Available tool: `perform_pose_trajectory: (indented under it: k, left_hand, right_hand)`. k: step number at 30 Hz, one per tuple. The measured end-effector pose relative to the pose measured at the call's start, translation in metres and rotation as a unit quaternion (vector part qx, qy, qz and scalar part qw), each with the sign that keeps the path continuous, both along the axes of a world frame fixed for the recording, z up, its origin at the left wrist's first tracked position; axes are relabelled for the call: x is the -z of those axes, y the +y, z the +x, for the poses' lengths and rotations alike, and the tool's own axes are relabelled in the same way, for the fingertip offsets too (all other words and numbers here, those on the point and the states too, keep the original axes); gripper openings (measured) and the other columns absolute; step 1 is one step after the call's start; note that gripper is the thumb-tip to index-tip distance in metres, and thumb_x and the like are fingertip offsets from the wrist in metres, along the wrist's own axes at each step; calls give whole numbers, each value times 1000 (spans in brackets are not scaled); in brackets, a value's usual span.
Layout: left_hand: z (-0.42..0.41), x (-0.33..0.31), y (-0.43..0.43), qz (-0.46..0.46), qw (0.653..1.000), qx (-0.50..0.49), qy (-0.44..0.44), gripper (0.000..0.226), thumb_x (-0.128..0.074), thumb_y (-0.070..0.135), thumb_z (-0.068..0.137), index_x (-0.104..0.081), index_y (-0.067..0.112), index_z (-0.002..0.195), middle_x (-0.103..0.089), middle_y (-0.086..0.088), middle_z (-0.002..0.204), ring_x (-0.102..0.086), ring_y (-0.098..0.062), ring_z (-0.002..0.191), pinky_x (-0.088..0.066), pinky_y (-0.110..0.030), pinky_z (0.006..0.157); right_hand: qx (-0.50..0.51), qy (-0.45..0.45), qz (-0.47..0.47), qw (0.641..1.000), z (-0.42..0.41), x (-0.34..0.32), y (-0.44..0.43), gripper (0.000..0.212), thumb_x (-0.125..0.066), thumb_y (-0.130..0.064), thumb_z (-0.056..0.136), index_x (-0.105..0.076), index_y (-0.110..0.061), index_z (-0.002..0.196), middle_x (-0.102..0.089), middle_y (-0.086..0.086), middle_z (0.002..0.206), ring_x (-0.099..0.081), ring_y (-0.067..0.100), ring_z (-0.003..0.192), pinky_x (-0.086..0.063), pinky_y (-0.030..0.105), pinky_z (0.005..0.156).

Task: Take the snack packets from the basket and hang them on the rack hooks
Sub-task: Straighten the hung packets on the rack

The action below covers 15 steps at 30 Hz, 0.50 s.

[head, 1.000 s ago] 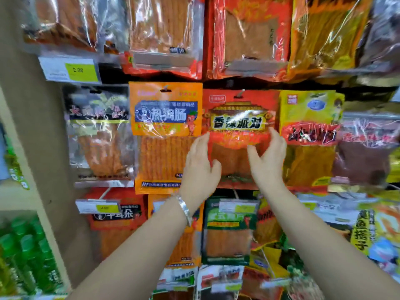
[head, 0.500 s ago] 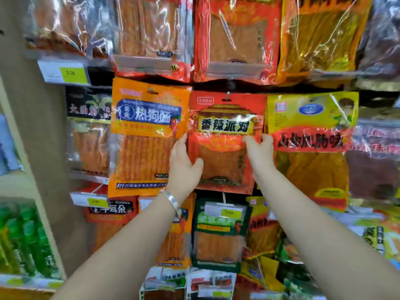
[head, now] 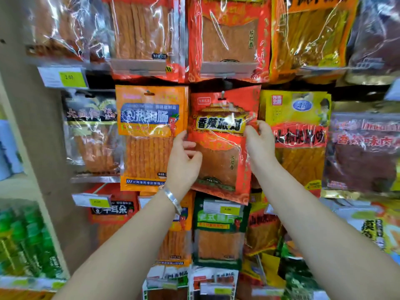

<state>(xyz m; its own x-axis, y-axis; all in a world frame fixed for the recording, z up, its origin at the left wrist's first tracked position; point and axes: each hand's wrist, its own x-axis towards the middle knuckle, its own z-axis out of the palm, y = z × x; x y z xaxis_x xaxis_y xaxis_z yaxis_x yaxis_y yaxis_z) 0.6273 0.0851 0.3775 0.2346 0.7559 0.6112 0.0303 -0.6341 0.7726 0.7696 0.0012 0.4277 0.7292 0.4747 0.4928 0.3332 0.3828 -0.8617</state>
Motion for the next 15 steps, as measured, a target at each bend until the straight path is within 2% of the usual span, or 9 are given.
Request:
perform_pose_trajectory:
  k: [2,5,7,11,13,15]
  left_hand:
    - [-2,-1,-2,6,1000,-4,-4,61,-54,11,87,-32,16,143,-55,10,105,-58,0,84,-48,-12,69]
    - [-4,-2,-5,31,999,-20,-8,60,-57,12,86,-34,17,142,-52,5,116,-54,-10,102,-49,-30,90]
    - [-5,-3,-5,49,998,-31,-8,59,-57,15,87,-35,19,141,-48,6,122,-50,-9,110,-46,-33,96]
    - [-7,-2,-5,58,998,-34,4,60,-58,20,88,-33,20,142,-44,3,135,-44,-8,120,-41,-36,104]
    - [-7,-3,-4,58,998,-37,14,62,-59,22,88,-31,18,144,-42,1,140,-42,-11,125,-38,-38,107]
    - [-6,-4,-3,57,997,-43,25,62,-60,23,89,-32,18,144,-41,0,141,-42,-16,128,-37,-38,108]
  right_hand:
    - [-11,2,-3,1000,1,-4,-3,27,-47,-8,82,-43,-29,67,-35,-12,52,-29,9,46,-24,25,49]
    - [-32,2,5,999,2,-8,-8,27,-46,-4,79,-43,-26,63,-39,-15,47,-34,6,43,-27,19,43]
    - [-46,7,13,999,4,-9,-11,25,-45,-1,77,-43,-22,63,-40,-12,50,-37,5,42,-26,16,41]
    - [-44,21,26,998,8,-9,-13,25,-45,0,77,-44,-22,64,-42,-7,55,-38,8,45,-28,21,46]
    - [-29,2,25,999,9,-5,-12,21,-46,-3,82,-48,-20,71,-47,-13,53,-40,2,44,-31,18,45]
    - [0,-36,-20,999,9,1,-11,11,-48,-10,87,-54,-16,95,-54,-10,71,-45,5,58,-36,22,54]
